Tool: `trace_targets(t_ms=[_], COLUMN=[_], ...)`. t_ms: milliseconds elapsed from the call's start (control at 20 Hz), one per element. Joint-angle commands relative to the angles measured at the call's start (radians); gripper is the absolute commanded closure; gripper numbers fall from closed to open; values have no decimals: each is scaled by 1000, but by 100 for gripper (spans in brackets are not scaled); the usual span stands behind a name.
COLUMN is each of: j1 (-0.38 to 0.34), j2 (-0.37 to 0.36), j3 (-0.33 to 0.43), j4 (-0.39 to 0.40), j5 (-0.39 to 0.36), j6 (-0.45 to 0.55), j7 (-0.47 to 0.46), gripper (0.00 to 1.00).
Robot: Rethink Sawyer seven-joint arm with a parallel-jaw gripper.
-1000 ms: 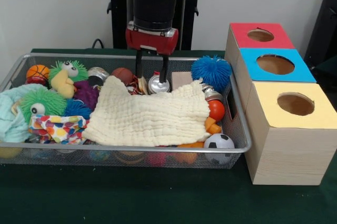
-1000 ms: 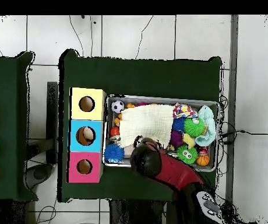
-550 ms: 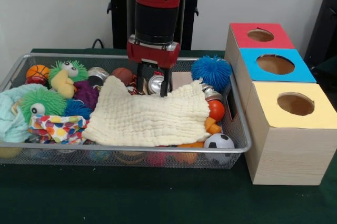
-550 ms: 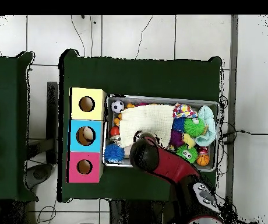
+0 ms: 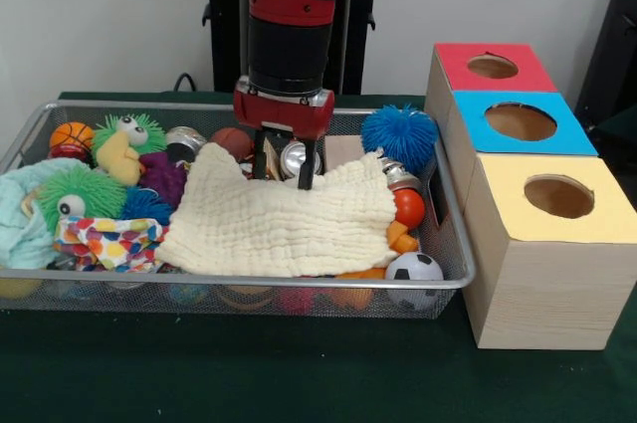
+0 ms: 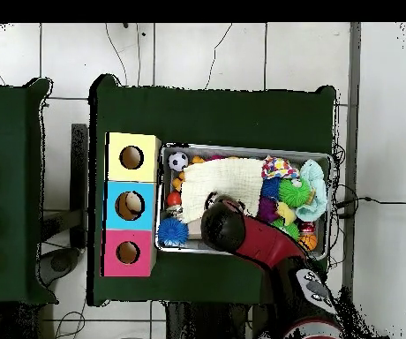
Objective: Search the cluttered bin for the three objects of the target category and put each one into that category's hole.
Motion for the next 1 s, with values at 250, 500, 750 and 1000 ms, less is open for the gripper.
trace_targets(t_ms=[250, 500, 750, 1000], j1=[-103, -134, -179, -210], j2=[-67, -107, -135, -155], j3=[133, 163, 210, 254], j4=[-114, -104, -85, -73], j5=[-140, -181, -239, -306], j6=[280, 344, 405, 437], j7=[-83, -94, -153, -193], gripper=[0, 0, 0, 0])
